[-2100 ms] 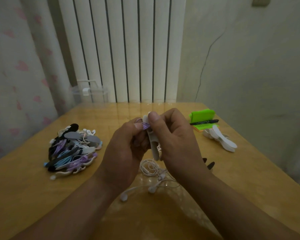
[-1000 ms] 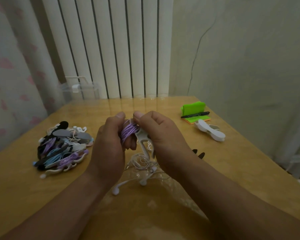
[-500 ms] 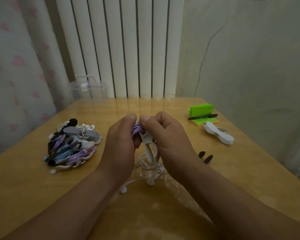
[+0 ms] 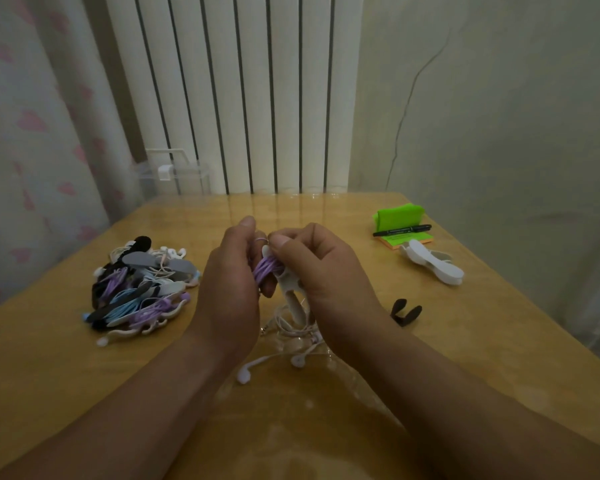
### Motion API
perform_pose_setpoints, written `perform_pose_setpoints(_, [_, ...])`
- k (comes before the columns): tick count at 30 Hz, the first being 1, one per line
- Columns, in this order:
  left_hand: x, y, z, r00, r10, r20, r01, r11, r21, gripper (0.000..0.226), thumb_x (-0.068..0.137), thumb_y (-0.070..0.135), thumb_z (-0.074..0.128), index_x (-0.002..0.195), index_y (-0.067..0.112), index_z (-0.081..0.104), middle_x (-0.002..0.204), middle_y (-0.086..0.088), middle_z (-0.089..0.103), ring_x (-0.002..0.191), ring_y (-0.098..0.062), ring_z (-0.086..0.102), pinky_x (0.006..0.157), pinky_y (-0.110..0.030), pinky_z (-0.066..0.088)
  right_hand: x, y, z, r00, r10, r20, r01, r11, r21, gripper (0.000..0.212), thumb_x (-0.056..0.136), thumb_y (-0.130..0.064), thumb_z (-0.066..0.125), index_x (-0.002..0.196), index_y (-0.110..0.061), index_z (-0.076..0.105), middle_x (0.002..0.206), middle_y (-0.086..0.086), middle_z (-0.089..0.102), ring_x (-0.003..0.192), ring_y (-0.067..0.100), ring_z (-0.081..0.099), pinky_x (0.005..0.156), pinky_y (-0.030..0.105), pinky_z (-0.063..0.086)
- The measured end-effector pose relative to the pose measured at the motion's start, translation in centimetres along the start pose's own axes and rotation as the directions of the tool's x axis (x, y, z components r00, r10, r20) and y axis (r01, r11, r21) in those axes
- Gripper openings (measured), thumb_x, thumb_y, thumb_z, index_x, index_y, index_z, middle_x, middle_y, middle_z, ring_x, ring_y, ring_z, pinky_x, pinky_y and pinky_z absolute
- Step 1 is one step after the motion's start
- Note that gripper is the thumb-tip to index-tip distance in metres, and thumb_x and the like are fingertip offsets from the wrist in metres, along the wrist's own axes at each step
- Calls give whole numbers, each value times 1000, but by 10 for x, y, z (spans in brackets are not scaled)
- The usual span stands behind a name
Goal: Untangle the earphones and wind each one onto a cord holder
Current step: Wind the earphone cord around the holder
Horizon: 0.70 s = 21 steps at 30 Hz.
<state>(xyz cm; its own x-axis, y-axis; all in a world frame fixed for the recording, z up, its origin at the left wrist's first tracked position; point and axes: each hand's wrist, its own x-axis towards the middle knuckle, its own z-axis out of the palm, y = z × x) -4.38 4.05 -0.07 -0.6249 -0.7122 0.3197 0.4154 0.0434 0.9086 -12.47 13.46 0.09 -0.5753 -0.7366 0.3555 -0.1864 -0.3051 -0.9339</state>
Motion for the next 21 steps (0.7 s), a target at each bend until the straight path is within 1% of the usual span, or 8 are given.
perform_pose_setpoints(2, [-2, 1, 0, 1000, -13, -11, 13, 1000, -3, 68, 102, 50, 44, 98, -16, 58, 82, -18, 52, 80, -30, 49, 78, -50, 38, 0, 1, 1, 999, -53, -12, 53, 999, -1, 23, 99, -20, 68, 85, -7, 56, 102, 5, 74, 88, 22, 71, 76, 36, 55])
perform_pose_setpoints(5, [-3, 2, 0, 999, -33, -35, 33, 999, 2, 68, 98, 55, 47, 93, -12, 58, 86, -29, 55, 88, -32, 53, 81, -63, 42, -1, 1, 4, 995, -98, -20, 97, 995, -27, 25, 98, -18, 69, 82, -7, 53, 98, 12, 73, 80, 25, 72, 66, 31, 54])
perform_pose_setpoints(7, [-2, 0, -1, 998, -55, -38, 55, 998, -17, 66, 95, 57, 51, 90, -7, 62, 95, -38, 59, 97, -32, 58, 91, -71, 45, -1, 1, 4, 994, -108, -18, 107, 992, -67, 26, 98, -19, 70, 82, -8, 53, 96, 13, 73, 80, 27, 73, 67, 34, 56])
perform_pose_setpoints(9, [-1, -1, -1, 997, -40, -59, 40, 999, -16, 53, 95, 55, 51, 82, 6, 66, 88, -32, 56, 94, -31, 56, 88, -65, 46, 1, 2, 3, 995, -98, -2, 97, 990, -103, 27, 98, -24, 70, 82, -10, 54, 95, 12, 74, 85, 29, 73, 74, 42, 59])
perform_pose_setpoints(11, [-3, 0, 3, 998, -19, -60, 20, 1000, 15, 49, 102, 51, 47, 76, 13, 64, 80, -19, 52, 84, -28, 52, 81, -54, 45, 2, 3, 1, 998, -70, 11, 71, 991, -118, 27, 98, -28, 69, 84, -10, 55, 94, 12, 74, 89, 30, 72, 78, 42, 57])
perform_pose_setpoints(16, [-4, 0, 8, 997, -2, -74, 4, 1000, 29, 63, 111, 38, 38, 52, 26, 55, 60, -3, 49, 61, -15, 54, 61, -33, 50, 3, 0, -2, 997, -31, 65, 36, 996, -80, 40, 92, -38, 67, 90, 0, 54, 92, 21, 72, 91, 41, 71, 88, 61, 56])
perform_pose_setpoints(19, [-3, -1, 5, 998, -16, -68, 16, 1000, 9, 58, 108, 45, 42, 56, 26, 57, 66, -9, 47, 72, -25, 48, 72, -43, 43, 2, 1, -3, 995, -40, 88, 44, 998, -48, 43, 92, -34, 68, 93, 6, 51, 94, 21, 72, 90, 42, 71, 89, 62, 56])
perform_pose_setpoints(21, [-5, 0, 3, 998, -58, -37, 56, 997, -62, 53, 102, 53, 49, 71, 12, 64, 80, -16, 53, 85, -29, 51, 84, -54, 45, 1, 4, -1, 995, -86, 52, 89, 995, -44, 36, 94, -27, 70, 87, 3, 51, 93, 19, 72, 88, 42, 70, 84, 60, 58])
